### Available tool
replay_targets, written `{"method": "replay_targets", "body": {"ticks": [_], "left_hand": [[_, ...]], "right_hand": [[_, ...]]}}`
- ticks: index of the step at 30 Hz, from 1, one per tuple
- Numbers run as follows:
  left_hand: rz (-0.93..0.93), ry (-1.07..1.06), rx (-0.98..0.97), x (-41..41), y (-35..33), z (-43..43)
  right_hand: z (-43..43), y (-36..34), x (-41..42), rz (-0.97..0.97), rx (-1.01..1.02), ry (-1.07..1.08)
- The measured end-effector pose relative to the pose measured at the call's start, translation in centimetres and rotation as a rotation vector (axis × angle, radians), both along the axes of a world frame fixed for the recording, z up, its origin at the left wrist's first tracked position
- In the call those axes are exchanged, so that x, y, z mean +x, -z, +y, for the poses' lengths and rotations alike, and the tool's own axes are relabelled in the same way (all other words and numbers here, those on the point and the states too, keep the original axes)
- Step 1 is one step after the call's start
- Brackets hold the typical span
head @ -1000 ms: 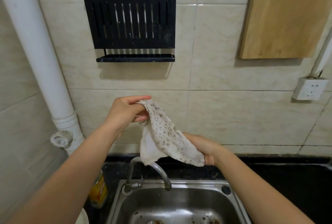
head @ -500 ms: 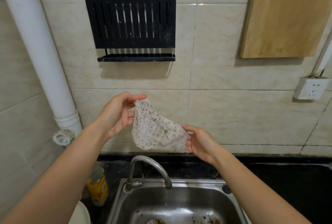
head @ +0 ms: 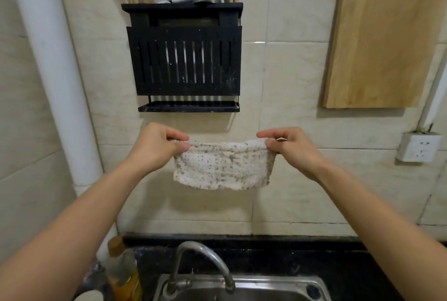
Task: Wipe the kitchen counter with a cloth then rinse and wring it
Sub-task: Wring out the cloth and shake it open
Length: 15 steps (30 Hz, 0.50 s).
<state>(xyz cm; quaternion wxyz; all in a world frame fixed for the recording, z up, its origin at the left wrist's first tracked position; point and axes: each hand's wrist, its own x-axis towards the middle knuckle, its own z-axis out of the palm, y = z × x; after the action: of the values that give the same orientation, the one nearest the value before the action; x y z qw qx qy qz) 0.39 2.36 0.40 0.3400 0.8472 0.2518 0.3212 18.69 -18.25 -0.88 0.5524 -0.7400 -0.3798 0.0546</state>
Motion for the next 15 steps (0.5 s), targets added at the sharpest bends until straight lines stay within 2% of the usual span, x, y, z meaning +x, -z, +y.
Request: {"method": "replay_targets", "body": {"ticks": [4, 5, 8, 9, 10, 11, 12, 15], "left_hand": [[0.024, 0.045, 0.215, -0.5, -2.6, 0.7], [0.059, 0.059, 0.268, -0.6, -3.1, 1.0], [0.191, -0.009, 0.472, -0.2, -4.0, 1.6], [0.223, -0.044, 0.53, 0.0, -4.2, 1.7], [0.233, -0.074, 0.556, 0.1, -4.4, 1.7], [0.224, -0.092, 0.545, 0.2, -4.5, 2.0], [0.182, -0.088, 0.46, 0.3, -4.5, 2.4], [0.041, 0.088, -0.113, 0.2, -4.5, 2.9]], "right_hand": [[-0.4, -3.2, 0.2, -0.005, -0.119, -0.187], [-0.4, -3.8, 0.2, -0.09, -0.196, -0.184], [0.2, -4.8, 0.1, -0.593, -0.457, 0.061], [0.4, -5.0, 0.1, -0.67, -0.445, 0.112], [0.6, -5.0, 0.3, -0.668, -0.392, 0.112], [0.9, -5.0, 0.6, -0.578, -0.305, 0.072], [1.1, -5.1, 0.7, -0.406, -0.195, 0.007], [2.1, -5.0, 0.9, 0.182, 0.102, -0.125]]}}
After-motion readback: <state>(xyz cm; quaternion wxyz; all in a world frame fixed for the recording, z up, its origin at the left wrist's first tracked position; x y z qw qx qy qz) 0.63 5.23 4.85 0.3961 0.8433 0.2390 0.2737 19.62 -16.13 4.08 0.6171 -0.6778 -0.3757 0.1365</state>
